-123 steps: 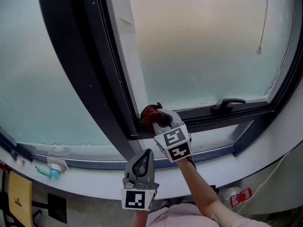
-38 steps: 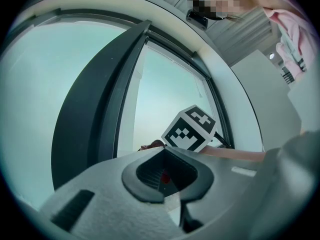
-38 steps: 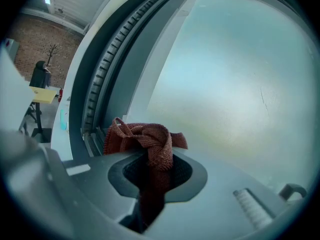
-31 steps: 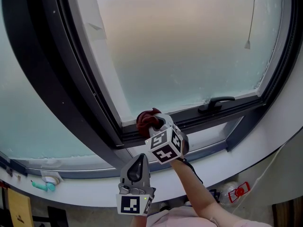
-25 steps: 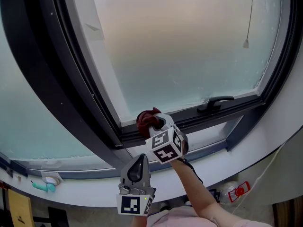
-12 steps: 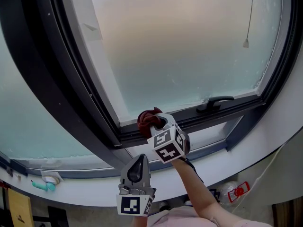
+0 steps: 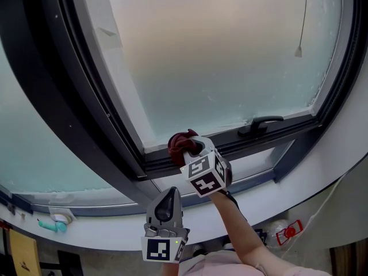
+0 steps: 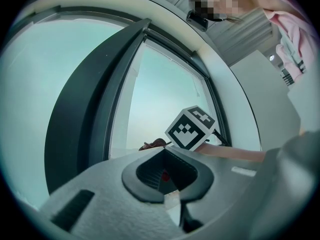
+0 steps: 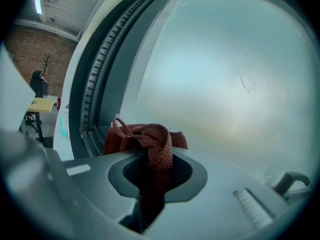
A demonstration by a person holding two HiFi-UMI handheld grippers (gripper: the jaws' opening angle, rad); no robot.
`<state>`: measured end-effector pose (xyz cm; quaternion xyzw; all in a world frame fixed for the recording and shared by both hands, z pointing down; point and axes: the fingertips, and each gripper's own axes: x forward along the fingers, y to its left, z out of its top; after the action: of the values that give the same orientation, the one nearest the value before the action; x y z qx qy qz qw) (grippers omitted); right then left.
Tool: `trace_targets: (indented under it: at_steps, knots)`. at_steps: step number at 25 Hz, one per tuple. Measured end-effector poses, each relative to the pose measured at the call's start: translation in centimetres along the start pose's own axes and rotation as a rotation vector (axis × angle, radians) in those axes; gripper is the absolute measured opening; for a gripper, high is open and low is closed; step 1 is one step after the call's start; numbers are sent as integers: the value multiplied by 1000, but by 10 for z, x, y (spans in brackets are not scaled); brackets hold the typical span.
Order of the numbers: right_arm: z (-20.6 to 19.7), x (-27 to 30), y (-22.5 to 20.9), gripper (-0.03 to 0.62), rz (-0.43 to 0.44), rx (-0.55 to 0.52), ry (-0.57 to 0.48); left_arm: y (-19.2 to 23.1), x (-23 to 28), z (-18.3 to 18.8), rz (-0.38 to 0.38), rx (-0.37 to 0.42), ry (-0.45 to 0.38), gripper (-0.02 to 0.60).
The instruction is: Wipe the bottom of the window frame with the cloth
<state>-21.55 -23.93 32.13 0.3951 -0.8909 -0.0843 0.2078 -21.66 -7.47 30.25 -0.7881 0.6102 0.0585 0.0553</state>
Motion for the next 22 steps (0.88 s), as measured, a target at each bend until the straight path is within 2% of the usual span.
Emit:
trace_targets:
  at_steps: [7, 11, 22]
  knots:
    - [-4, -1, -8, 57, -9, 21, 23, 1, -2, -1, -1, -3, 3, 2]
    - [-13, -6, -26, 57, -62, 21, 48, 0, -2, 0, -7, -3, 3, 2]
    - [-20, -11, -41, 57, -75, 55, 66, -12, 4, -1, -37, -8, 1, 2]
